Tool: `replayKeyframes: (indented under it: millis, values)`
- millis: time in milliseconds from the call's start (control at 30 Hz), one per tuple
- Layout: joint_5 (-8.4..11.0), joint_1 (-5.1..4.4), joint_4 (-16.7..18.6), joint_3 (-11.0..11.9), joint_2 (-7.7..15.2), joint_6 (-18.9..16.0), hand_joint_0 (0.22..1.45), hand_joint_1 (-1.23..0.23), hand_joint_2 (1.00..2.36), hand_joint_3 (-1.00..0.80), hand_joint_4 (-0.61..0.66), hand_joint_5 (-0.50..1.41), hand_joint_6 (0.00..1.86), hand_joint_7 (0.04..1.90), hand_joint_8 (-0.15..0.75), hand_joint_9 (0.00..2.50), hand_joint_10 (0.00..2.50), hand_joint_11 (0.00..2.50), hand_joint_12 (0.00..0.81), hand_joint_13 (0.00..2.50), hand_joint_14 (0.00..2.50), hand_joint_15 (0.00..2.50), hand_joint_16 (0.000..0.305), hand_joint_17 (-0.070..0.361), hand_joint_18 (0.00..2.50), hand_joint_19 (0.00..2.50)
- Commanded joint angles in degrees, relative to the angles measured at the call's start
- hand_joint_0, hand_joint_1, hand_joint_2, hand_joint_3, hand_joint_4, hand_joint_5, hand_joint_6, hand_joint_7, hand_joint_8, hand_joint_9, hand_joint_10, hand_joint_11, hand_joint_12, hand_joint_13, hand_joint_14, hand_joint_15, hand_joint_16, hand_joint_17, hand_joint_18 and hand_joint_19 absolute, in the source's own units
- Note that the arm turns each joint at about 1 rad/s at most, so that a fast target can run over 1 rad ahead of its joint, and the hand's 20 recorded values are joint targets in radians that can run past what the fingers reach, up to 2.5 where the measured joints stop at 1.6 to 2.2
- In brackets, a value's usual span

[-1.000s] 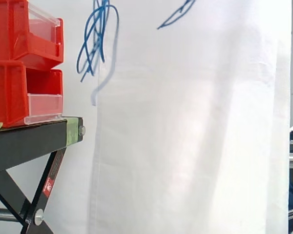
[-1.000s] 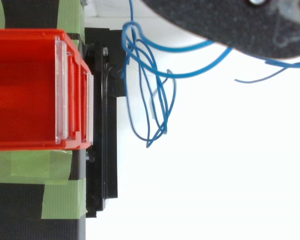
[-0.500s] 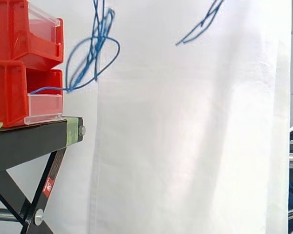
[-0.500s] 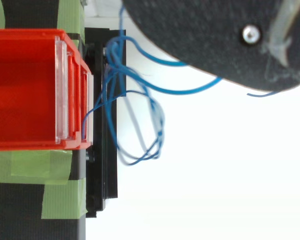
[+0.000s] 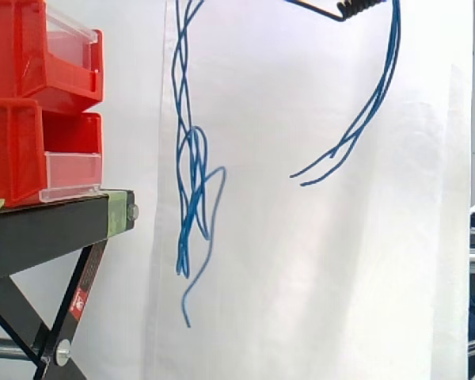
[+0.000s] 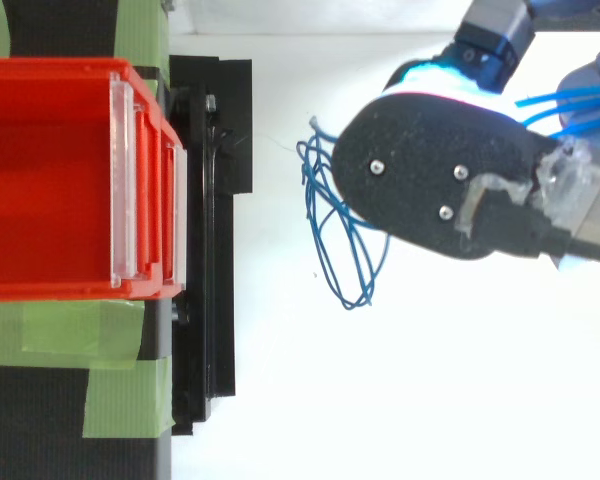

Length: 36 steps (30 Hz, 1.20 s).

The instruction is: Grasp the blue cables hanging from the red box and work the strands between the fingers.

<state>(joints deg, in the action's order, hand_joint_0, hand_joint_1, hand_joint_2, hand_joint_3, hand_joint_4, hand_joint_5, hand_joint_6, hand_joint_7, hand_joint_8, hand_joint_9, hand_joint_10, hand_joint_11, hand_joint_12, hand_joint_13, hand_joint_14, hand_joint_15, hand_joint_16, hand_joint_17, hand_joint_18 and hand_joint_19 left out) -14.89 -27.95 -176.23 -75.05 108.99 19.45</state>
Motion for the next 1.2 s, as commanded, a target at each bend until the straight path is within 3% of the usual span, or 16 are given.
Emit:
replayKeyframes:
  millis: [0,167,233,300,333,400,500,700,733,900,1167]
  values:
    - [0.03,-0.62,1.5,-0.2,0.3,2.6,1.12,-0.62,1.01,0.37,0.31,-0.03,1.49,0.98,0.507,1.64,2.50,2.50,0.726,1.98,2.50,1.78,0.259,0.194,2.50,0.61]
    - [1.35,-1.50,3.4,-0.5,1.9,2.0,1.12,-0.62,1.01,0.37,0.30,-0.03,1.49,0.97,0.507,1.64,2.50,2.50,0.726,1.98,2.50,1.78,0.259,0.194,2.50,0.61]
    - [2.23,-1.94,4.8,-2.5,2.7,0.4,1.12,-0.62,1.01,0.37,0.30,-0.03,1.49,0.97,0.507,1.64,2.50,2.50,0.726,1.98,2.50,1.78,0.259,0.194,2.50,0.61]
    - [2.32,-2.02,5.6,-2.9,2.7,-0.2,1.12,-0.62,1.01,0.37,0.30,-0.03,1.49,0.98,0.507,1.64,2.50,2.50,0.726,1.98,2.50,1.78,0.259,0.194,2.50,0.61]
    - [2.32,-2.55,12.2,-6.8,2.7,-1.9,1.12,-0.62,1.01,0.37,0.31,-0.03,1.49,0.97,0.507,1.64,2.50,2.50,0.726,1.98,2.50,1.78,0.259,0.194,2.50,0.61]
    - [2.49,-2.90,18.9,-8.4,2.7,-1.7,1.12,-0.62,1.01,0.37,0.30,-0.03,1.49,0.97,0.507,1.64,2.50,2.50,0.726,1.98,2.50,1.78,0.259,0.194,2.50,0.61]
    - [2.49,-3.08,23.1,-9.9,2.7,-0.7,1.12,-0.62,1.01,0.37,0.30,-0.03,1.49,0.97,0.507,1.64,2.50,2.50,0.726,1.98,2.50,1.78,0.259,0.194,2.50,0.61]
    - [1.35,-3.52,21.8,-10.3,2.7,2.9,1.12,-0.62,1.01,0.37,0.30,-0.03,1.49,0.98,0.507,1.64,2.50,2.50,0.726,1.98,2.50,1.78,0.259,0.194,2.50,0.61]
    - [-0.14,-3.69,21.1,-10.3,2.7,5.7,1.12,-0.62,1.01,0.37,0.30,-0.03,1.49,0.98,0.507,1.64,2.50,2.50,0.726,1.98,2.50,1.78,0.259,0.194,2.50,0.61]
    - [-2.69,-3.78,21.0,-10.3,2.6,8.7,1.12,-0.62,1.01,0.37,0.30,-0.03,1.49,0.98,0.507,1.64,2.50,2.50,0.726,1.98,2.50,1.78,0.259,0.194,2.50,0.61]
    - [-2.69,-3.78,20.0,-10.3,2.7,9.6,1.12,-0.62,1.01,0.37,0.30,-0.03,1.49,0.98,0.507,1.64,2.50,2.50,0.726,1.98,2.50,1.78,0.259,0.194,2.50,0.61]
